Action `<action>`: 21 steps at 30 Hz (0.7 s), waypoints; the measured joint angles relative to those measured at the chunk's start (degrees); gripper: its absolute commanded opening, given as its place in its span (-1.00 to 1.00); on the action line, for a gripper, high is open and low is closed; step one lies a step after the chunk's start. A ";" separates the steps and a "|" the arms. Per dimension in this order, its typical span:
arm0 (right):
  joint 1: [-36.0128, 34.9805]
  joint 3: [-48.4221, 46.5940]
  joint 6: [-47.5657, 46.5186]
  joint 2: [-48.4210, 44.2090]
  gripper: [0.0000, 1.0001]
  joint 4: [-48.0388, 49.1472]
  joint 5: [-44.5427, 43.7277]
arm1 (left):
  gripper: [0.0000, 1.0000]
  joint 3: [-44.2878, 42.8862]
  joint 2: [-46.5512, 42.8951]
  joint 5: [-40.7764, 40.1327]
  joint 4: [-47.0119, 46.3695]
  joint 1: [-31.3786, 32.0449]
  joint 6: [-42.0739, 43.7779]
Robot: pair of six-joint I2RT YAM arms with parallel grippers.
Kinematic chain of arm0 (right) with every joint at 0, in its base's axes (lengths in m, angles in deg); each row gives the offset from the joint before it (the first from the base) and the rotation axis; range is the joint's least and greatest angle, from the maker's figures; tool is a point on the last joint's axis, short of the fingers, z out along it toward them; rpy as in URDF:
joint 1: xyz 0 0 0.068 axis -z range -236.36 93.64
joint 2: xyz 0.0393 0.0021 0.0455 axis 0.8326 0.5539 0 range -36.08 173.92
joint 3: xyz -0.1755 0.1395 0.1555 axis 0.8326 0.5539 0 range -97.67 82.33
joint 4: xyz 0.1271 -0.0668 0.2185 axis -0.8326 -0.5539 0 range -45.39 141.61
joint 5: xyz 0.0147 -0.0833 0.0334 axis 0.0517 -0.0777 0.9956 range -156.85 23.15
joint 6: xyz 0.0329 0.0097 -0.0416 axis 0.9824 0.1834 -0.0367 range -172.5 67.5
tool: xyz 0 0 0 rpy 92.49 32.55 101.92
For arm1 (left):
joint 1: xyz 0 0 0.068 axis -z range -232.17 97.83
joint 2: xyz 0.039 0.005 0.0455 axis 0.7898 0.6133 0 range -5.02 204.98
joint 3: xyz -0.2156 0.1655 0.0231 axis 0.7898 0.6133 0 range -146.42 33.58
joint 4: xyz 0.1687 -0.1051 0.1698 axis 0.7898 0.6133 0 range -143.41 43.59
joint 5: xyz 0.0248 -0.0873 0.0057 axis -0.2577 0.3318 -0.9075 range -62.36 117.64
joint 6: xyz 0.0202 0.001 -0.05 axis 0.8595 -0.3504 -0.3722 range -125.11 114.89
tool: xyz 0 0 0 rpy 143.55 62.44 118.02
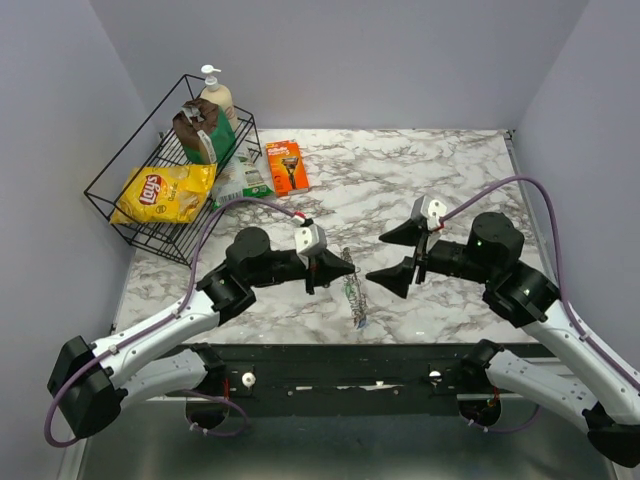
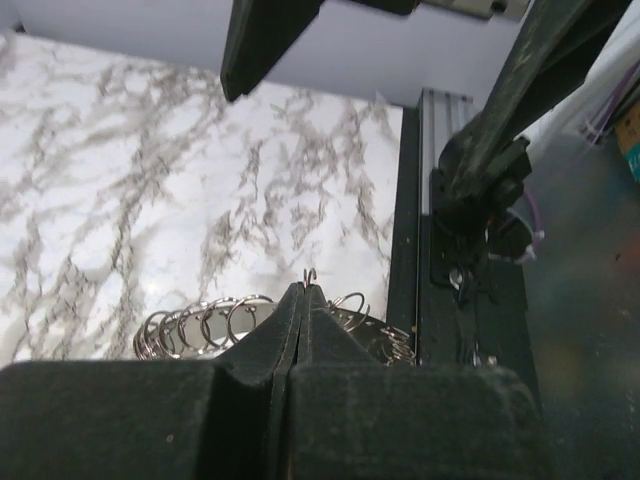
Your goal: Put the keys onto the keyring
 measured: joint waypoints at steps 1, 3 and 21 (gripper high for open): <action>0.00 0.37 0.09 0.00 0.88 0.28 -0.04 | -1.00 1.14 -0.79 -0.37 -2.49 0.00 -0.85; 0.00 1.42 0.20 -0.02 0.88 1.11 -0.07 | -1.00 3.19 -2.19 -0.76 -6.99 0.00 -2.12; 0.00 3.80 -0.35 0.11 0.34 7.45 9.09 | -1.00 4.85 -3.52 6.36 -20.70 0.00 -6.56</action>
